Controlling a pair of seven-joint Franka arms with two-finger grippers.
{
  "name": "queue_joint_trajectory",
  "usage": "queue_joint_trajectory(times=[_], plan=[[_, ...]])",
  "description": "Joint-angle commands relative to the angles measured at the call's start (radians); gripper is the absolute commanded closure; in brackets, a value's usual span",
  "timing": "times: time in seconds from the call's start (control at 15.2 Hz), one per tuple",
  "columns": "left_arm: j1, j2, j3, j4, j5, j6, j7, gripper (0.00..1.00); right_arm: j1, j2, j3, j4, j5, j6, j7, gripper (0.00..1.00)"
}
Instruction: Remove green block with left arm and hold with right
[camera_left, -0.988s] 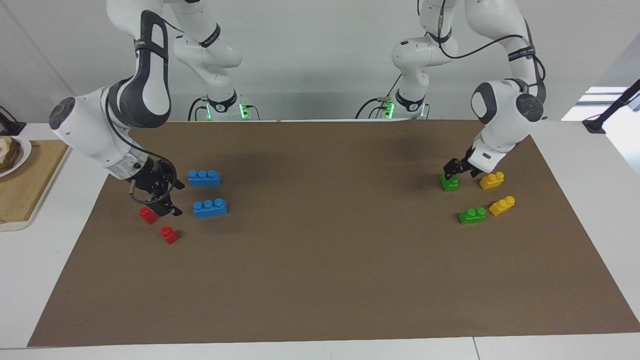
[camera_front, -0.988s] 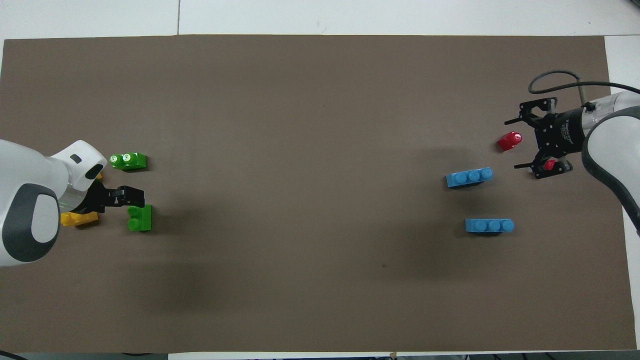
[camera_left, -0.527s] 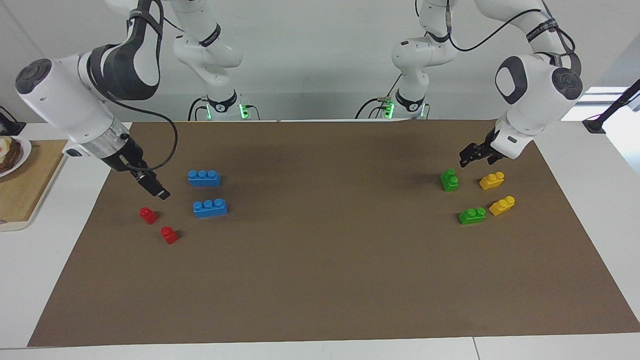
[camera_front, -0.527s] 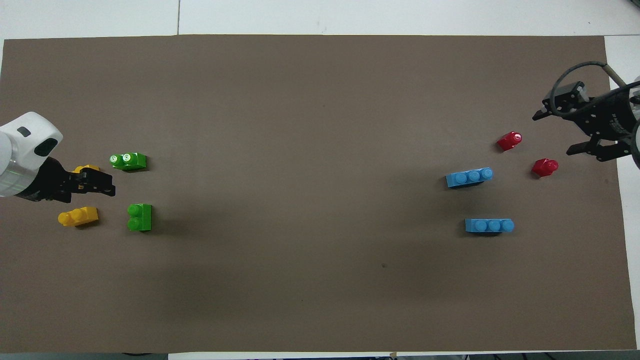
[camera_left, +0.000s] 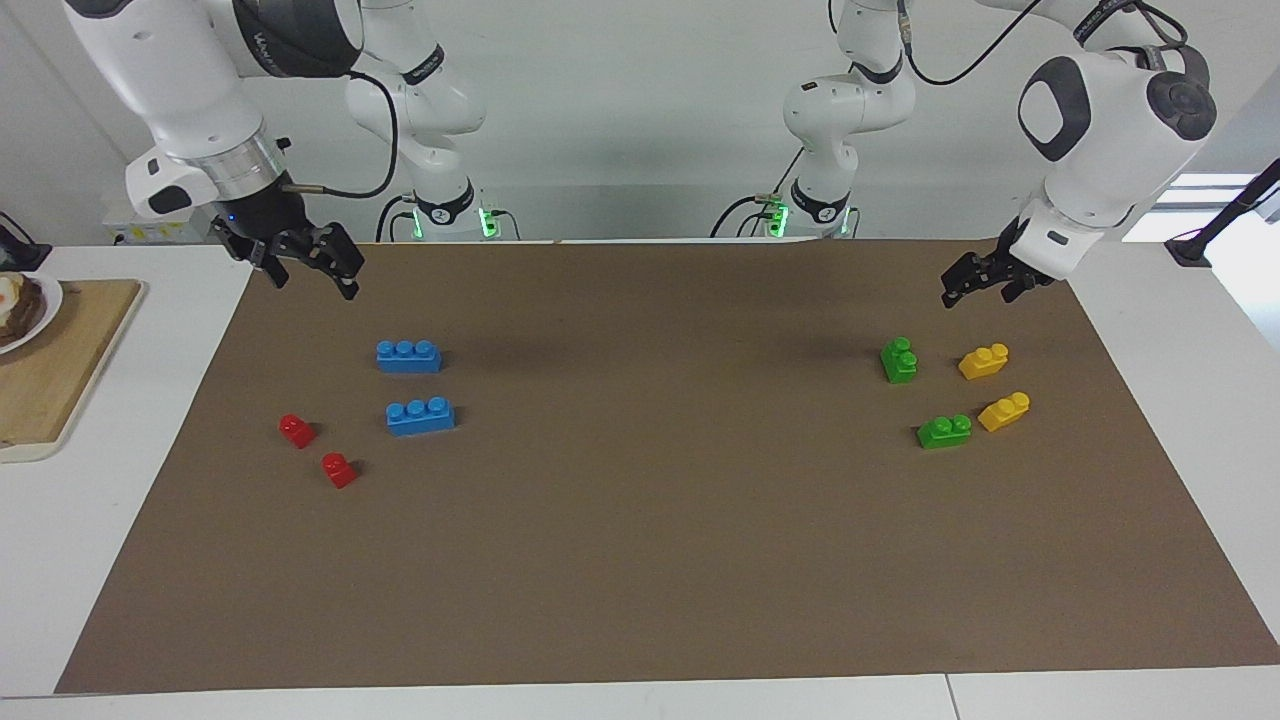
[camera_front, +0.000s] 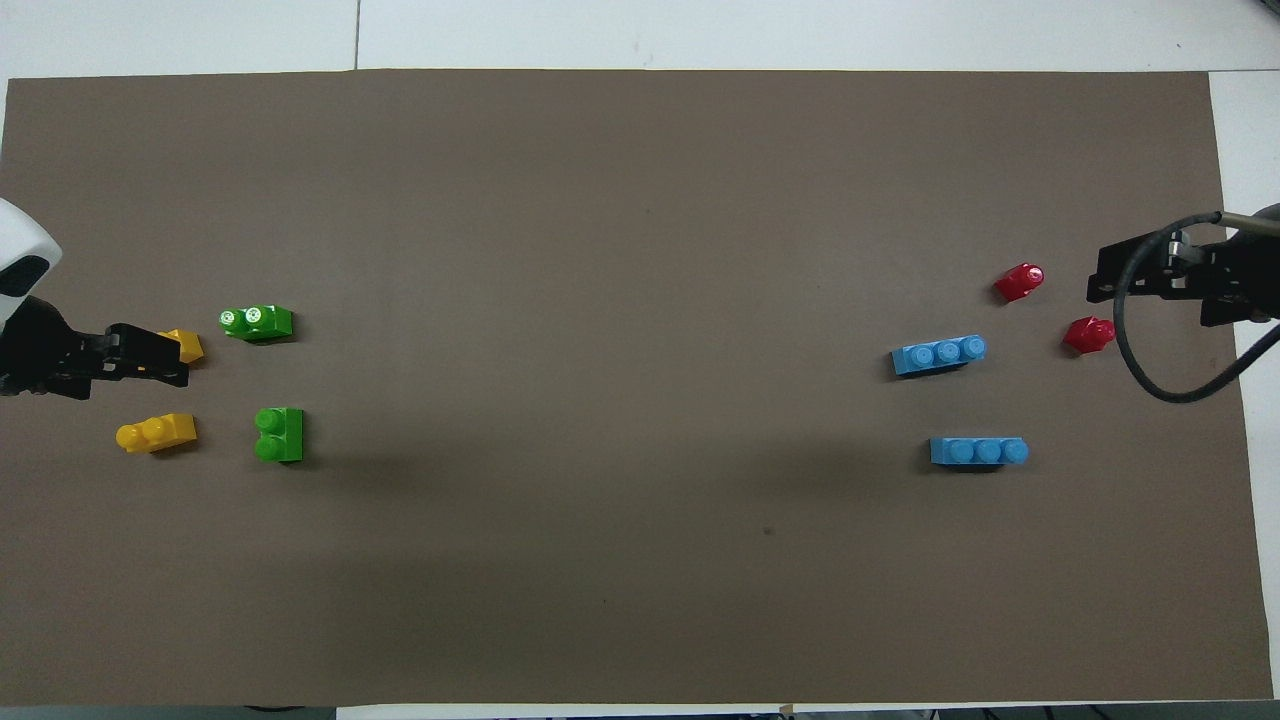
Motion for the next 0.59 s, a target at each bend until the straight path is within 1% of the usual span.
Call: queue_joint_trajectory(times=[0.0,0.2,0.4,0.53], plan=[[-0.012,0.014,-0.011,0.062,0.024,-0.055,0.000,0.00,0.009,-0.001,0.002,-0.010,-0.015,0.001,-0.065,0.00],[-0.024,0.017,-0.013,0.077,0.029,-0.056,0.002,0.00,0.015,-0.001,0.004,-0.010,-0.018,-0.002,-0.067,0.00],[-0.053,0.064,-0.011,0.177,0.030,-0.108,0.002,0.00,0.015,0.002,0.002,-0.014,-0.023,-0.005,-0.083,0.00],[-0.061,0.080,-0.011,0.202,0.029,-0.133,0.000,0.00,0.014,0.001,0.002,-0.016,-0.023,-0.005,-0.085,0.00]])
